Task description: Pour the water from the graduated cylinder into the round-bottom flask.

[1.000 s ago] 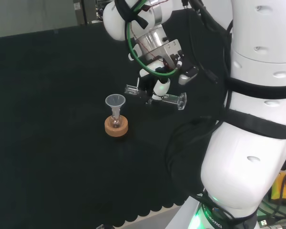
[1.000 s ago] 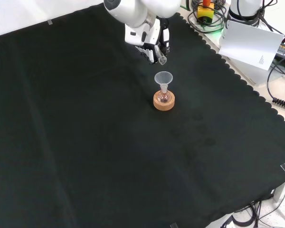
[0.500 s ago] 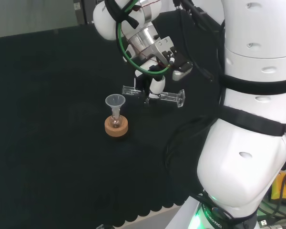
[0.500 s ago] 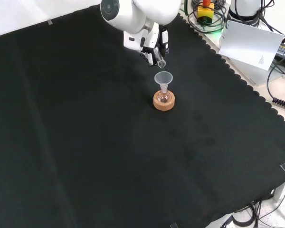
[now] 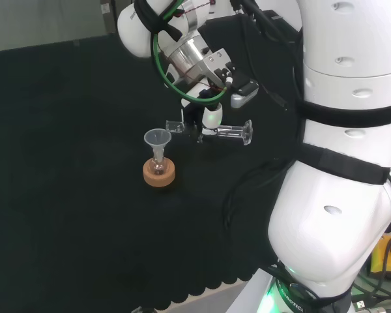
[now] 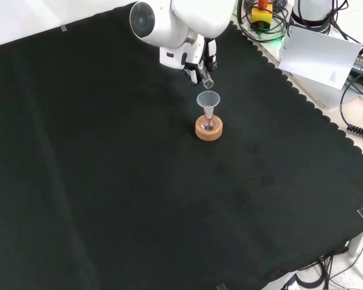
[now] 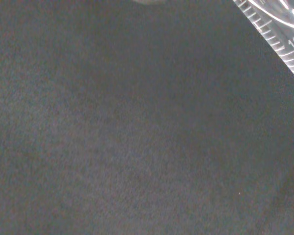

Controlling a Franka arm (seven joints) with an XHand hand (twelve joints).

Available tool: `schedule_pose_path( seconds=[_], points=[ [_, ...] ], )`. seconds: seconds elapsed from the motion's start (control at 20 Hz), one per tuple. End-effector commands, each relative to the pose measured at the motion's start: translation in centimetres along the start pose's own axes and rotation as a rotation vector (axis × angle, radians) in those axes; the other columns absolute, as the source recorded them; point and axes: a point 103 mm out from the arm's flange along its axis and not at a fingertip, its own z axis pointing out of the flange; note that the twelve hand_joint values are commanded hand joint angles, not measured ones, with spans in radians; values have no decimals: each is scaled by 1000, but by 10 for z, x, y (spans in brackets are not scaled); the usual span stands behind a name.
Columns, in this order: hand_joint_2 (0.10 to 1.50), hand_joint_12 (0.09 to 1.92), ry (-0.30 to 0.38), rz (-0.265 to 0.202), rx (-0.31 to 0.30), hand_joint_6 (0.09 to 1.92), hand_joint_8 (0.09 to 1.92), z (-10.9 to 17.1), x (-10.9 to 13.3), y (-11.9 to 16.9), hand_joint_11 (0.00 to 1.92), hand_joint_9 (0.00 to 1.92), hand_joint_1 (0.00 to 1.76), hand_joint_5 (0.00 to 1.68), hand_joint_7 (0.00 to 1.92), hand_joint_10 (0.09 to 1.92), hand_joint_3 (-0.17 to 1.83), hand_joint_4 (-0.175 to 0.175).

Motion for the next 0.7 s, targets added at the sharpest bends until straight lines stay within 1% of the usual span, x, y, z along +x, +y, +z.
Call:
schedule_pose_path(
  seconds=[0.05,0.3,0.7],
  points=[
    [1172,689,-17,15,28,1015,217,-3,4,-1,1381,1490,1104,991,1352,87,-112,-43],
    [1173,689,-25,20,60,1017,217,-6,8,-1,1382,1491,1103,990,1353,87,-112,-42],
    [1174,690,-39,39,86,1021,215,-10,10,-3,1384,1492,1103,988,1355,87,-112,-42]
  ],
)
